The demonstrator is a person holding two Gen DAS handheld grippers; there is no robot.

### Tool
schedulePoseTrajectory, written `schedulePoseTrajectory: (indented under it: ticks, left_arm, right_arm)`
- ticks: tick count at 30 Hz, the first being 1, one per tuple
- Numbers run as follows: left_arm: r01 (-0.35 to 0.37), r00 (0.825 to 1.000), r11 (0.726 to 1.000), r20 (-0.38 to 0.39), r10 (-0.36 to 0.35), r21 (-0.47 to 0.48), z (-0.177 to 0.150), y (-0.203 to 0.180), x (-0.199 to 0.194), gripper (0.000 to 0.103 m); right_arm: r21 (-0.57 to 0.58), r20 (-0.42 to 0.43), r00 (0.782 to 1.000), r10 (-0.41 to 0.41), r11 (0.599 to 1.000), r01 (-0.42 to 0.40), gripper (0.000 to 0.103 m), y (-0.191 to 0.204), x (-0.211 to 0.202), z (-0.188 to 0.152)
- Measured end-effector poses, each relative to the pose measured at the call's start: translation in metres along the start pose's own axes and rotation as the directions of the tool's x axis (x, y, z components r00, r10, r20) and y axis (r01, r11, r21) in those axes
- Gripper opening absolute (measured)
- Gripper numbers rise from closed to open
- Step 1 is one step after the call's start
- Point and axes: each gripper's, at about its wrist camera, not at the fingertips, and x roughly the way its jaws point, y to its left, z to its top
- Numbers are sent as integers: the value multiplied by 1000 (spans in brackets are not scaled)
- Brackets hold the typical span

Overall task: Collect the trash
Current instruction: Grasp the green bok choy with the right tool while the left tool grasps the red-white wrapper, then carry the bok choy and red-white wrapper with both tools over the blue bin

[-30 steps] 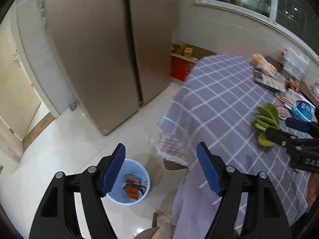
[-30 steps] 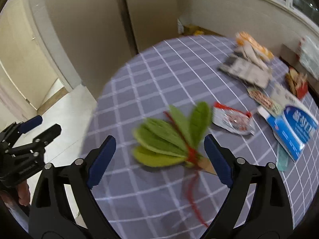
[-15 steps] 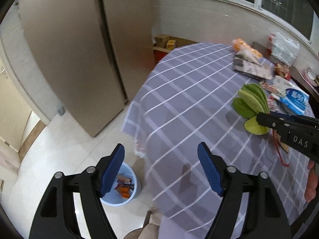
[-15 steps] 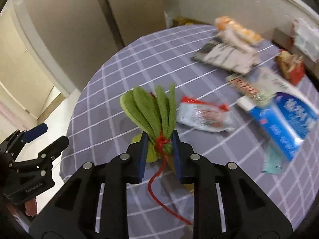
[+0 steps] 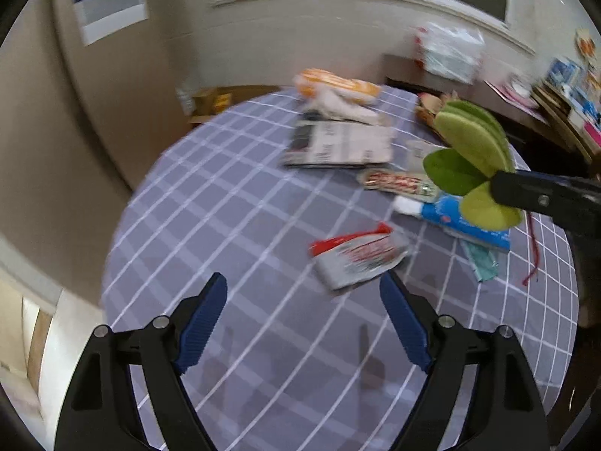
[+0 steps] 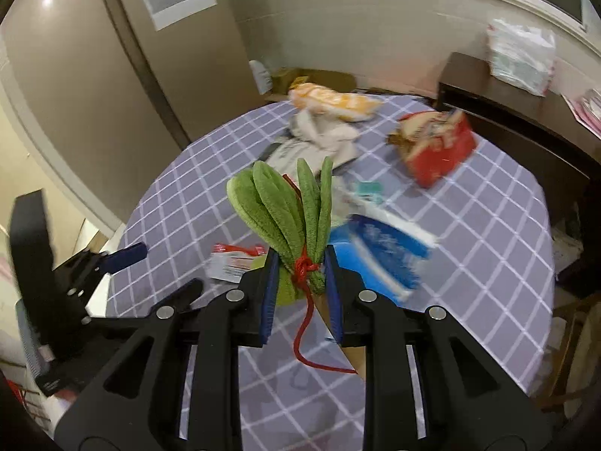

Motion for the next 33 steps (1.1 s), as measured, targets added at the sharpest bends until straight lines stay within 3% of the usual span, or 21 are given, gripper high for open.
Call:
schedulePoseTrajectory:
  ticks: [2, 8, 11, 13, 15, 23, 33]
  left_arm:
    - [13, 1000, 999, -15, -12, 33, 7, -10, 11, 88]
    - [41, 997, 994, -68, -34, 100, 19, -34, 44, 88]
    - [97, 993, 992, -70, -92, 81, 20, -33, 48, 67]
    - [89, 995, 992, -62, -84, 84, 21, -32, 47, 40]
    - [78, 995, 994, -66, -73, 73, 20, -28, 44, 32]
    - [35, 998, 999, -51, -34, 7, 3, 0, 24, 31]
    - [-20, 1000, 996, -21, 18, -83, -28, 52, -8, 31]
  right_arm:
    - [16, -3, 1000, -10, 1000, 10, 23, -11, 1, -1]
    - [30, -36, 999, -15, 999, 17, 23, -23, 7, -9]
    - [34, -53, 999, -7, 999, 9, 23, -23, 12, -14]
    - [33, -62, 998, -4, 999, 6, 23, -23, 15, -16]
    - [35, -70, 998, 0, 999, 2, 23, -23, 18, -17]
    - [2, -60, 998, 13, 1000, -13, 23, -4, 15, -15]
    - [-97, -80, 994, 71, 992, -78, 23, 61, 22, -20]
